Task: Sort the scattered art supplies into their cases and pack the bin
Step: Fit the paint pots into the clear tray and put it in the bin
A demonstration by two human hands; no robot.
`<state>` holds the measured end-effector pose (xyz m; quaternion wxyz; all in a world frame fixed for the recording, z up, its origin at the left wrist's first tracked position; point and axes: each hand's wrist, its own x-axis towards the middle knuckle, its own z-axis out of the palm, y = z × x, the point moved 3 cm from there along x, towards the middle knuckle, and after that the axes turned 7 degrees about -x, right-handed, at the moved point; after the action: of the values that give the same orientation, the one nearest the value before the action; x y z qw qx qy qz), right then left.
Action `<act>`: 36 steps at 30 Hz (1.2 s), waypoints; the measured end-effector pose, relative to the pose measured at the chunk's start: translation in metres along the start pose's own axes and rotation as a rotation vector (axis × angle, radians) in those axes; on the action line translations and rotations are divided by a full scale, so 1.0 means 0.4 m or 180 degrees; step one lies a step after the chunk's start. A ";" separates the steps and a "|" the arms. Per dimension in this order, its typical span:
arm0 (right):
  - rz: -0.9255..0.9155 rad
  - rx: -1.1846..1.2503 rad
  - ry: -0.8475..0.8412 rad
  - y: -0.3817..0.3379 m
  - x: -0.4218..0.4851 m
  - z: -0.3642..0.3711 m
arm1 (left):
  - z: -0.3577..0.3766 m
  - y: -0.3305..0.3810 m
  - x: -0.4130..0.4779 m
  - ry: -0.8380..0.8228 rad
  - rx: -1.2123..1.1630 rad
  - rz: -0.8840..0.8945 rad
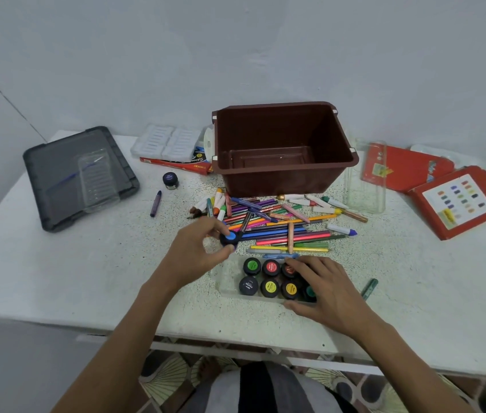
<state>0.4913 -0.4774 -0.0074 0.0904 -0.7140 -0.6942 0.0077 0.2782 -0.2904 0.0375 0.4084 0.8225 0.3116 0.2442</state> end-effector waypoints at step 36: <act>0.0061 0.0061 -0.0055 0.001 -0.005 0.007 | -0.006 -0.123 0.019 0.0900 0.0615 -0.0090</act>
<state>0.4912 -0.4791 -0.0103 0.0913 -0.7196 -0.6880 0.0213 0.2665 -0.2605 -0.0008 0.2830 0.8109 0.3994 0.3206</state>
